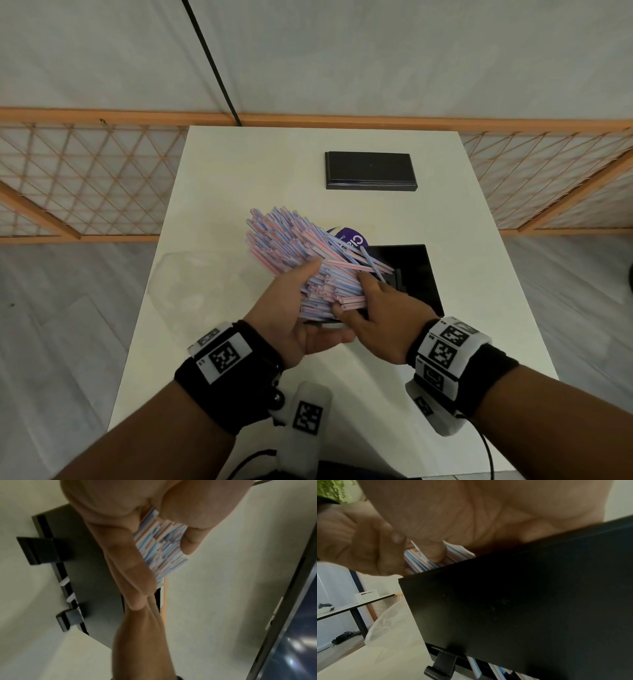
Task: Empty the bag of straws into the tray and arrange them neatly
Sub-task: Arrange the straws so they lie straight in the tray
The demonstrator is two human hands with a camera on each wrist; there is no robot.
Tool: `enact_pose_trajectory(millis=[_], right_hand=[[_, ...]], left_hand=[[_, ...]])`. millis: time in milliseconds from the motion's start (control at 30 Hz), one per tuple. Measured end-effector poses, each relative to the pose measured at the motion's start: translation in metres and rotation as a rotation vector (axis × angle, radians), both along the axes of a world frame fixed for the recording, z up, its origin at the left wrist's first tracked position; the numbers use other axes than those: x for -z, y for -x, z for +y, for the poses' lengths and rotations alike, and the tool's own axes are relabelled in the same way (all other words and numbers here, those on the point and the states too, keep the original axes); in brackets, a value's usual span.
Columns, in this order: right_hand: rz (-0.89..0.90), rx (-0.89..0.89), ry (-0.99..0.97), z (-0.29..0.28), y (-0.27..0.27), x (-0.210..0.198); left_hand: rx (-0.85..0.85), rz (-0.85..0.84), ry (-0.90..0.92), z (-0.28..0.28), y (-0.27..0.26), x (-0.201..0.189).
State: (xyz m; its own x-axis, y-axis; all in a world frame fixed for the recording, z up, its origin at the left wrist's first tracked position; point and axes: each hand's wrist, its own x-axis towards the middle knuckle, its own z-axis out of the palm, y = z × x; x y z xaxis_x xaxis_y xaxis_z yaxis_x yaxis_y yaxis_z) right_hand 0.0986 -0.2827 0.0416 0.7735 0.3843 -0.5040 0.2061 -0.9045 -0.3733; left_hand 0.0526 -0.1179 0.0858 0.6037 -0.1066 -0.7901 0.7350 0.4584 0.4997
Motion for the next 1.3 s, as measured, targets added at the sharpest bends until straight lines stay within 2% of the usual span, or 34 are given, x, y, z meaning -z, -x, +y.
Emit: enact_pose_trajectory(millis=[133, 300, 467, 600, 700, 833, 900, 967, 1067, 1133, 1233, 1300], right_hand=[[0.028, -0.001, -0.029, 0.000, -0.002, 0.002], [0.007, -0.036, -0.014, 0.000, -0.001, -0.004], [-0.176, -0.162, -0.008, 0.004, 0.003, -0.018], [-0.124, -0.079, -0.059, -0.002, -0.003, -0.013], [-0.159, 0.022, -0.205, -0.015, -0.013, -0.013], [-0.231, 0.258, -0.164, -0.033, -0.029, -0.028], [-0.227, 0.225, -0.147, -0.035, -0.032, -0.030], [-0.157, 0.122, -0.163, -0.033, -0.029, -0.027], [-0.092, -0.038, -0.138, -0.031, -0.021, -0.017], [-0.079, -0.101, -0.089, -0.029, -0.017, -0.014], [-0.050, -0.184, -0.087, -0.025, -0.014, -0.007], [-0.032, -0.233, -0.116, -0.022, -0.013, -0.003]], left_hand=[[-0.052, 0.005, 0.080, 0.001, -0.005, 0.003], [-0.113, -0.016, 0.060, -0.005, -0.008, 0.002], [-0.168, -0.024, 0.114, -0.013, -0.006, 0.006], [-0.120, -0.034, 0.035, -0.012, -0.001, 0.007], [-0.034, -0.124, -0.251, 0.000, 0.008, 0.001], [0.116, -0.373, -0.809, 0.029, 0.017, -0.006], [0.113, -0.407, -0.990, 0.038, 0.018, -0.007], [0.035, -0.385, -1.057, 0.041, 0.016, -0.004], [-0.057, -0.238, -0.978, 0.042, 0.015, 0.005], [-0.018, -0.152, -0.881, 0.043, 0.016, 0.012], [0.045, -0.119, -0.743, 0.040, 0.016, 0.022], [-0.007, -0.139, -0.685, 0.037, 0.016, 0.024]])
